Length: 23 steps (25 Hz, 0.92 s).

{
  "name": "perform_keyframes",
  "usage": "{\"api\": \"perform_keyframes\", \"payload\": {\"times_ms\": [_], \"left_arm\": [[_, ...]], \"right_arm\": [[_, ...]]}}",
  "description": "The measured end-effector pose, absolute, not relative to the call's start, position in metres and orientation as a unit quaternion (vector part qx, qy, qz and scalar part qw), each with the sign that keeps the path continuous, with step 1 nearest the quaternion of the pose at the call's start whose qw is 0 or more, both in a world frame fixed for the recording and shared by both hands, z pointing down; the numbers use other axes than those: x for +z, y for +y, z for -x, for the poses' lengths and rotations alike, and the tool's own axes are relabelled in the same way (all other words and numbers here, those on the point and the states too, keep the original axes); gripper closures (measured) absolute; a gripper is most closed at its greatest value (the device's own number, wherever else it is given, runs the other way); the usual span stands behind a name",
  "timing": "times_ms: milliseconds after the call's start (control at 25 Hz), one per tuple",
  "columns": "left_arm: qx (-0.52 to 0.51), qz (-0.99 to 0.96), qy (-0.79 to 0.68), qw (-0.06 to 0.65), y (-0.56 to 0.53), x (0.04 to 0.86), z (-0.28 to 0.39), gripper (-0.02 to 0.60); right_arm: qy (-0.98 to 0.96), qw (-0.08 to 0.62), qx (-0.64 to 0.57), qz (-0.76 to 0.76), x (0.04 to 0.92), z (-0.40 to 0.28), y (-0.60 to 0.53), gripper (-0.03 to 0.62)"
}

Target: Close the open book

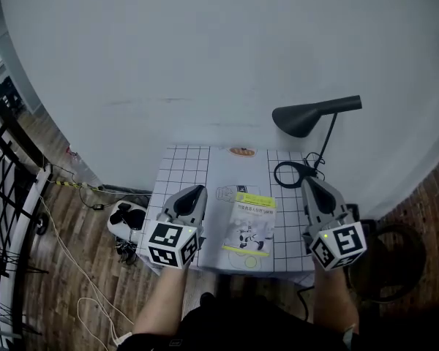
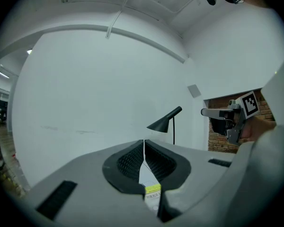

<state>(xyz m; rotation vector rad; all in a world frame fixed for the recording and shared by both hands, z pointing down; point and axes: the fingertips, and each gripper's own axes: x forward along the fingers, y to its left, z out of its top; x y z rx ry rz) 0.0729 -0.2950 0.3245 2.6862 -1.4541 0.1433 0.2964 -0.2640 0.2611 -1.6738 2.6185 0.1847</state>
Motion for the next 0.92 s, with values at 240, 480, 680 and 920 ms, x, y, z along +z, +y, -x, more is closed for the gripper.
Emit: {"api": "perform_keyframes", "payload": {"times_ms": [240,480,680,920], "left_arm": [[0.079,-0.864,-0.496,0.027,-0.295,0.339,-0.058,0.565],[0.091,-0.853,-0.513,0.032,-0.302,0.353,-0.047,0.566],[0.089,-0.853,-0.513,0.035,-0.302,0.352,-0.049,0.566],[0.095,-0.858,-0.505,0.024,-0.3,0.351,-0.062,0.565]], "right_arm": [[0.832,-0.004,0.03,0.554,0.29,-0.313,-0.271,0.591],[0.832,-0.015,0.025,0.555,0.306,-0.318,-0.281,0.591],[0.836,-0.02,0.02,0.548,0.312,-0.314,-0.282,0.591],[0.842,-0.022,0.016,0.538,0.318,-0.308,-0.282,0.591]]}}
